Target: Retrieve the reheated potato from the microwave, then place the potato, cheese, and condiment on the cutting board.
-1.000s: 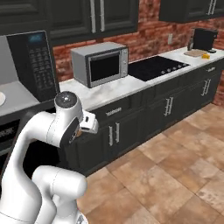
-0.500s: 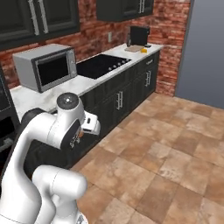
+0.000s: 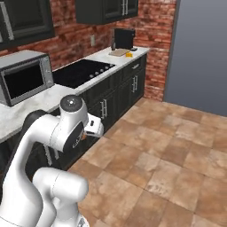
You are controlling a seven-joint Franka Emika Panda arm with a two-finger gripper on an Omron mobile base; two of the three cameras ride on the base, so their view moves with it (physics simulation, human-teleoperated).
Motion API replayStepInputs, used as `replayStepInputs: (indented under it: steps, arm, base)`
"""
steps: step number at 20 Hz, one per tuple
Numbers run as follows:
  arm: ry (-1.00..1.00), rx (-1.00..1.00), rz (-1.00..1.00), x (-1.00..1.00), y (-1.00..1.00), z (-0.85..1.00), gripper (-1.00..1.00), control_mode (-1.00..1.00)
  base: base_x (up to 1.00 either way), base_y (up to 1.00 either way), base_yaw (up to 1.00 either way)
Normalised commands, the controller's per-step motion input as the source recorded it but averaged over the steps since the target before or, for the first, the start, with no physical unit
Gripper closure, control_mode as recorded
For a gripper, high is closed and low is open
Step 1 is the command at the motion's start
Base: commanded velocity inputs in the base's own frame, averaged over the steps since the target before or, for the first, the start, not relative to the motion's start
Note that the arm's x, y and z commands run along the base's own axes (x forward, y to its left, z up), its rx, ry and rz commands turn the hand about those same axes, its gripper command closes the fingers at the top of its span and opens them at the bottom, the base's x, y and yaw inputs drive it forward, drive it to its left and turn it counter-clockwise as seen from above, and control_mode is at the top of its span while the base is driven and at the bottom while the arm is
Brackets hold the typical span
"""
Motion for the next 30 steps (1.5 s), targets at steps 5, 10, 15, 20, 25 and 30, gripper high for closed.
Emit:
replayStepInputs:
  steps: [5, 10, 15, 20, 25, 30]
  arm:
    - [0.0, 0.0, 0.0, 0.0, 0.0, 0.0, 1.0, 1.0]
    - [0.0, 0.0, 0.0, 0.0, 0.0, 0.0, 1.0, 1.0]
    - [0.0, 0.0, 0.0, 0.0, 0.0, 0.0, 1.0, 1.0]
    - [0.0, 0.0, 0.0, 0.0, 0.0, 0.0, 1.0, 1.0]
    - [0.0, 0.0, 0.0, 0.0, 0.0, 0.0, 1.0, 1.0]
    - [0.0, 0.0, 0.0, 0.0, 0.0, 0.0, 1.0, 1.0]
  base:
    - [0.78, -0.1, -0.11]
    - [0.8, -0.11, -0.09]
    - [0.82, -0.12, -0.05]
    - [0.84, -0.13, -0.03]
    - [0.85, -0.13, -0.02]
    - [0.86, -0.13, 0.0]
